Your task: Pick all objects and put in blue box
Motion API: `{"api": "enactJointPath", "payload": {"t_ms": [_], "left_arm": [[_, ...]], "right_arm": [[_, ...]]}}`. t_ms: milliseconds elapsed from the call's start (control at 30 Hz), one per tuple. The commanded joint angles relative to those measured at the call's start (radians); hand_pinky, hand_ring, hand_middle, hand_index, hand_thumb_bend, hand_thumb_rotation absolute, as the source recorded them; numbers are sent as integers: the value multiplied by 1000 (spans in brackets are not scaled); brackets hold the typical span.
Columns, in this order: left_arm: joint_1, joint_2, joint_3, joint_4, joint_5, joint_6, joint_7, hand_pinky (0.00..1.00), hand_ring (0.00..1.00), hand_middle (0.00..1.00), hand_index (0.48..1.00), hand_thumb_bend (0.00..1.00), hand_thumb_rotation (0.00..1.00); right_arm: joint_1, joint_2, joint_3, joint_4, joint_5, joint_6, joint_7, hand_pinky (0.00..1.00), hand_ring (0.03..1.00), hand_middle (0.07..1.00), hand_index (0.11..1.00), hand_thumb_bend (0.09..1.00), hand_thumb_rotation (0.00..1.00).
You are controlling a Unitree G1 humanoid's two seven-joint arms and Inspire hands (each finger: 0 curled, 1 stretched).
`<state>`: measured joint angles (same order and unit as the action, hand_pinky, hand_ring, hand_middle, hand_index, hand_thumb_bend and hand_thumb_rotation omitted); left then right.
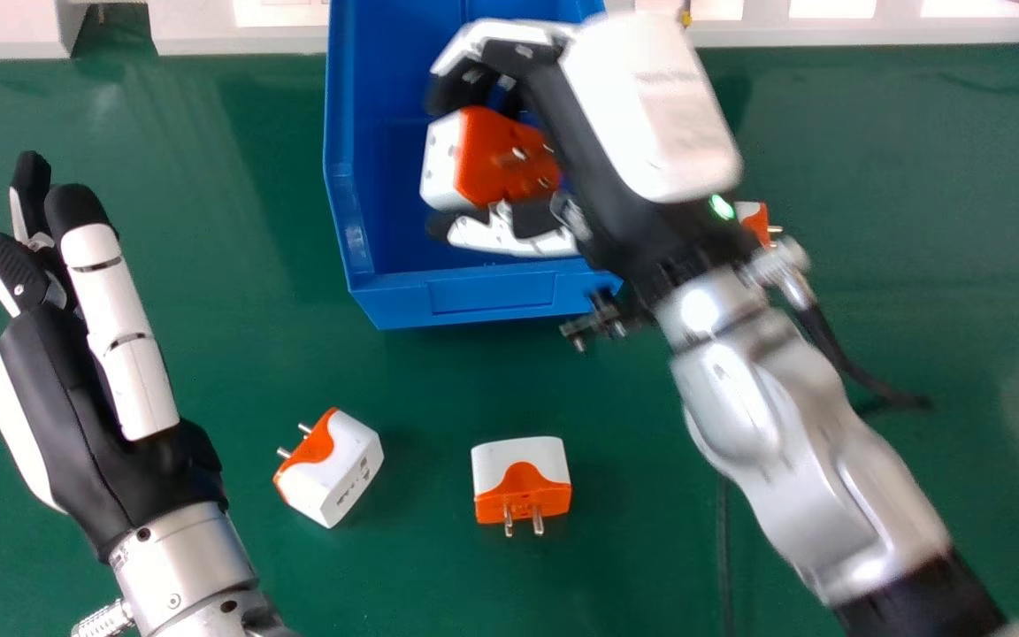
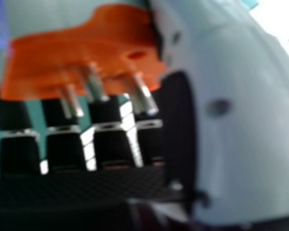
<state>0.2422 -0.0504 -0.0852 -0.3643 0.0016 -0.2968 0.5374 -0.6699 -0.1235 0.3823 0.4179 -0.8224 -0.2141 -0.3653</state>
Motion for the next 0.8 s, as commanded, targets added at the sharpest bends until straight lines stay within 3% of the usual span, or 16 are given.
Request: {"api": "enactJointPath", "payload": {"t_ms": [0, 200, 367, 400, 433, 467, 533, 600, 700, 767], "left_arm": [[-5, -93, -2, -8, 14, -23, 6, 936, 964, 965, 950, 532, 841], [-4, -90, 0, -6, 11, -33, 4, 945, 966, 969, 959, 529, 844], [-7, -89, -3, -2, 5, -37, -2, 940, 961, 964, 955, 532, 839], [-9, -88, -2, -1, 5, -38, -3, 941, 961, 964, 956, 533, 837], [-11, -88, -1, 1, 6, -37, -2, 941, 961, 964, 956, 533, 837], [-13, -88, 1, 3, 9, -38, -1, 941, 961, 964, 955, 533, 835], [-20, -88, 3, 6, 9, -35, 0, 941, 962, 962, 953, 530, 834], [-24, -89, 4, 6, 6, -28, 0, 941, 962, 960, 951, 534, 832], [-29, -87, 5, 6, 11, -24, -1, 942, 963, 961, 951, 536, 831], [-31, -88, 4, 3, 10, -20, 0, 945, 967, 964, 954, 534, 837]], "right_arm": [[-150, 26, 19, 226, -8, -48, -113, 349, 455, 500, 496, 499, 0], [-310, 34, 68, 553, -18, -75, -228, 349, 457, 514, 480, 499, 0], [-350, 32, 118, 625, -44, -32, -298, 338, 454, 528, 497, 497, 0], [-344, 29, 128, 609, -54, -12, -298, 412, 537, 645, 604, 624, 0], [-337, 28, 135, 591, -61, 9, -295, 412, 537, 645, 604, 624, 0], [-330, 29, 141, 573, -67, 38, -288, 502, 648, 763, 692, 740, 1], [-312, 33, 144, 531, -63, 78, -268, 688, 839, 925, 816, 866, 49], [-295, 36, 148, 496, -58, 103, -268, 827, 942, 976, 877, 918, 77], [-277, 37, 151, 455, -61, 125, -288, 879, 963, 985, 896, 933, 88], [-269, 37, 150, 430, -62, 135, -297, 961, 988, 995, 961, 962, 127]]}}
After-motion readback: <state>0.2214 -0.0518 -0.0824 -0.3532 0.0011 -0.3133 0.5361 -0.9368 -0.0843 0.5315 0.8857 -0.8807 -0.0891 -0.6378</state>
